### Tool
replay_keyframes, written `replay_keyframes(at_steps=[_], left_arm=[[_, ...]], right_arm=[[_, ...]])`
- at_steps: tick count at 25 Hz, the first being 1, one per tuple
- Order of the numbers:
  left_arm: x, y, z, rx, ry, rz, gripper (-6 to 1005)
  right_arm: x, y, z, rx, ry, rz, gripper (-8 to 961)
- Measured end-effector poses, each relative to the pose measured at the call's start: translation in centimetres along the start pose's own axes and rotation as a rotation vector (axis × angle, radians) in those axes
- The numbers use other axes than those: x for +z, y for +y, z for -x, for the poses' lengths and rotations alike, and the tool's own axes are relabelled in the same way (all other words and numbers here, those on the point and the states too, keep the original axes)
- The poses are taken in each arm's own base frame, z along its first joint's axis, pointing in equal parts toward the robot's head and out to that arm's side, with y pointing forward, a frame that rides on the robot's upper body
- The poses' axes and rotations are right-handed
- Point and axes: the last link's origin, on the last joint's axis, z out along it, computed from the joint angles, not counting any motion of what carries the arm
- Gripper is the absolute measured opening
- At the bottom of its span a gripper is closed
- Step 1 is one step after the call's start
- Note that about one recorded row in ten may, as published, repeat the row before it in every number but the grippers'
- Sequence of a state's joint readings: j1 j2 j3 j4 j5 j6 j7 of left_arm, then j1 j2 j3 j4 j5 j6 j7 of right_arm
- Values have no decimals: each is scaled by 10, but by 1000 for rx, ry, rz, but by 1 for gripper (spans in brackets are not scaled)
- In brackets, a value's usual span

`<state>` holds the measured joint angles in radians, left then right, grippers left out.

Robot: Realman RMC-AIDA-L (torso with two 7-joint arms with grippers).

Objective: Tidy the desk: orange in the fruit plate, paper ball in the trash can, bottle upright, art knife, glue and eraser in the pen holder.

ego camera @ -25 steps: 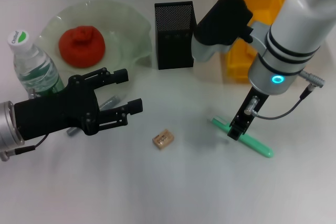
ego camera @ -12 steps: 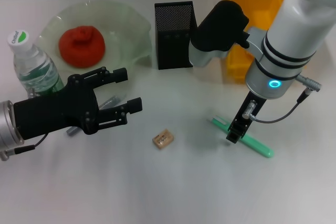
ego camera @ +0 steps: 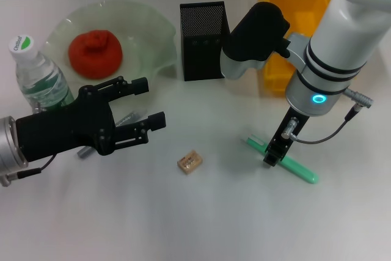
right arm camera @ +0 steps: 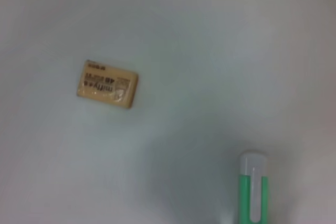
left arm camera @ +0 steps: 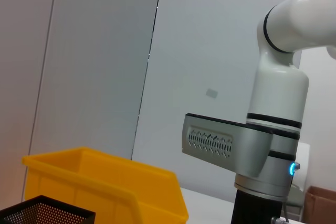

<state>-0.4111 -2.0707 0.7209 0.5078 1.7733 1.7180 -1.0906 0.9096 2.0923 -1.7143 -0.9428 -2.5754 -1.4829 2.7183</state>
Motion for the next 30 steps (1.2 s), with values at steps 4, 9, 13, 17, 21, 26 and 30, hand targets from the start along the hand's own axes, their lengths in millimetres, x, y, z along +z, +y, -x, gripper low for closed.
replay_keyframes(at_steps=[4,9,13,17,21,26,30], left_arm=[[0,0,0,0,1,0,778],[0,0,0,0,1,0,779],[0,0,0,0,2,-1,779],[0,0,0,0,2,-1,779],[0,0,0,0,2,-1,779],[0,0,0,0,2,-1,779],[0,0,0,1,1,-1,779]], right_arm=[[0,0,0,-2,2,-1,337],[1,1,0,-8,6,-2,310],[1,1,-1,-8,7,-2,307],[1,1,0,-8,6,-3,284],[1,1,0,-14,4,-4,253],[1,1,1,-15,-4,-7,210],[2,1,2,-23,-4,-12,167]])
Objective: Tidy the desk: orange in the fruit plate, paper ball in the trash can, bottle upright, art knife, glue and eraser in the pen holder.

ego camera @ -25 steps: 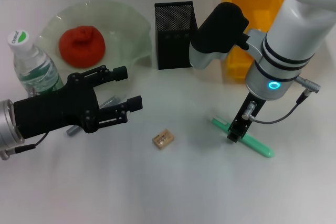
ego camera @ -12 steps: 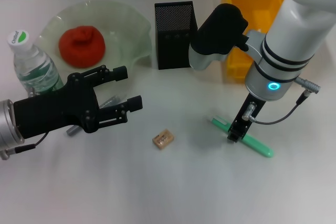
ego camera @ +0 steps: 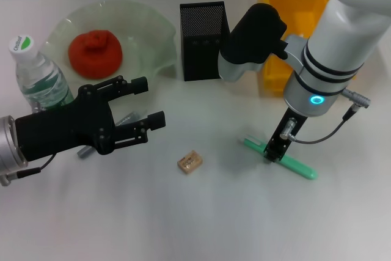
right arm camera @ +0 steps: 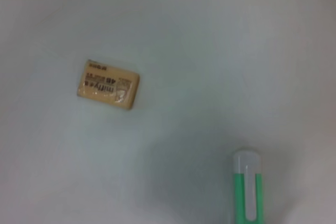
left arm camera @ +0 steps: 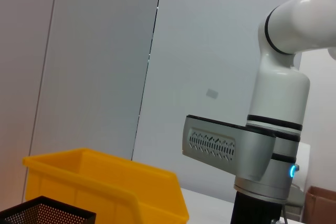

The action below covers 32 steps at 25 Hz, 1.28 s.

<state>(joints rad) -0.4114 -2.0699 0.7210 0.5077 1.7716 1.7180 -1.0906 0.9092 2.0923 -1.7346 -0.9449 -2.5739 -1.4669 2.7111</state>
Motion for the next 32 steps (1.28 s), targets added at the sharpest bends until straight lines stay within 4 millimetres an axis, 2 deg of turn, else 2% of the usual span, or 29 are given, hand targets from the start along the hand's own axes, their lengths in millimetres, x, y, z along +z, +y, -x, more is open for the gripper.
replay_keyframes(at_steps=[4,8,12,15,18,21,24,31,32], left_arm=[[0,-1,-1,2,-1,-1,779],[0,-1,-1,3,0,-2,779],[0,-1,-1,3,1,-3,779],[0,-1,-1,4,2,-4,779],[0,-2,-1,5,3,-6,778],[0,-3,-3,7,8,-13,778],[1,-4,-3,9,8,-15,778],[2,-6,-4,15,5,-20,778],[3,-7,-4,17,3,-23,778]], right_arm=[[-5,1,4,-6,-52,-11,167],[-21,1,8,8,-212,-31,167],[-43,-1,8,42,-453,-33,167],[-61,-3,8,55,-696,23,167],[-69,-12,7,85,-897,57,167],[-63,-29,2,149,-1056,66,167],[-49,-44,-3,212,-1177,99,167],[-30,-57,-17,197,-1472,62,166],[-30,-57,-17,197,-1472,62,166]])
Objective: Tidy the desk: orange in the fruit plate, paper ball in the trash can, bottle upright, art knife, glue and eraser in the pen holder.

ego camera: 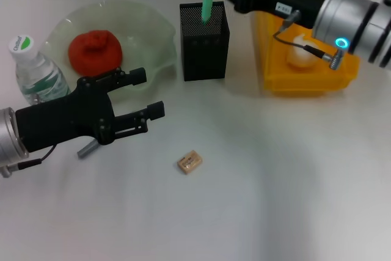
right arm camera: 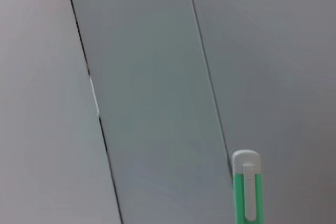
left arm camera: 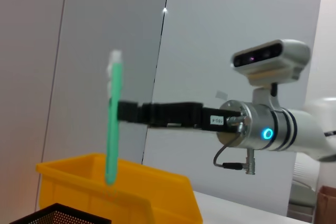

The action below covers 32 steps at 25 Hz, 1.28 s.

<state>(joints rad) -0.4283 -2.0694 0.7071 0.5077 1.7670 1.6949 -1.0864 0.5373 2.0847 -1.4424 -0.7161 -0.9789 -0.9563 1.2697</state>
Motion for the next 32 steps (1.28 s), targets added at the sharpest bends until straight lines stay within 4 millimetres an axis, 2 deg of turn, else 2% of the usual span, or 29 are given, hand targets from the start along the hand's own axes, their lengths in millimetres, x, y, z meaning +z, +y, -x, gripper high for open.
replay_keyframes(at_steps=[5,11,15,22,27,32], left_arm=[[2,-1,-1,3,-2,-1,778],[4,-2,-1,5,-4,2,778],[4,-2,-1,4,-4,2,778],[4,-2,-1,3,-4,2,778],[4,-1,1,-6,0,1,778],[4,0,1,-2,1,4,778]], right_arm=[[-2,-2,-10,-100,-73,-16,166],[9,-8,-27,-158,8,-52,166],[14,-14,-30,-166,53,-90,166],[18,-14,-35,-191,90,-88,166],[19,-14,-41,-205,127,-97,191],[20,-13,-43,-208,136,-98,308]])
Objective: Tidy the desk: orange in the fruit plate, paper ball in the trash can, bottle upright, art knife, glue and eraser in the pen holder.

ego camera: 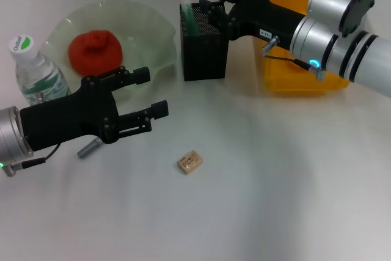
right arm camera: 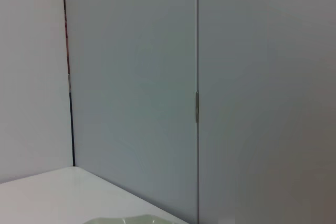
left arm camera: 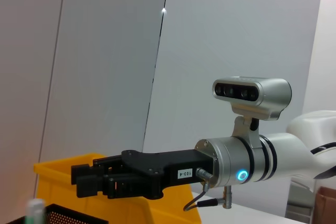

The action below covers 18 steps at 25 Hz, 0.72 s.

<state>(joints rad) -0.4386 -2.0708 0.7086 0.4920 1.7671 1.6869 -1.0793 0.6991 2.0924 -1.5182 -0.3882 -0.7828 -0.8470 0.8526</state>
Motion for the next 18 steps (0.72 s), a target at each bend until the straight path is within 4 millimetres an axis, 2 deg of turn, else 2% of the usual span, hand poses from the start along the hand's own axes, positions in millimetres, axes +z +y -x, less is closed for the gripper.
replay_keyframes(at_steps=[3,9,15,18], left_arm=[[0,0,0,0,0,2,779],[0,1,0,0,4,6,779],[-4,5,-1,-4,19,18,779],[-6,6,-3,-3,33,21,779]], right_arm=[[-1,0,0,1,-4,1,378],[-7,6,4,20,-58,39,385],[-32,19,21,119,-209,152,392],[-47,25,23,127,-262,193,395]])
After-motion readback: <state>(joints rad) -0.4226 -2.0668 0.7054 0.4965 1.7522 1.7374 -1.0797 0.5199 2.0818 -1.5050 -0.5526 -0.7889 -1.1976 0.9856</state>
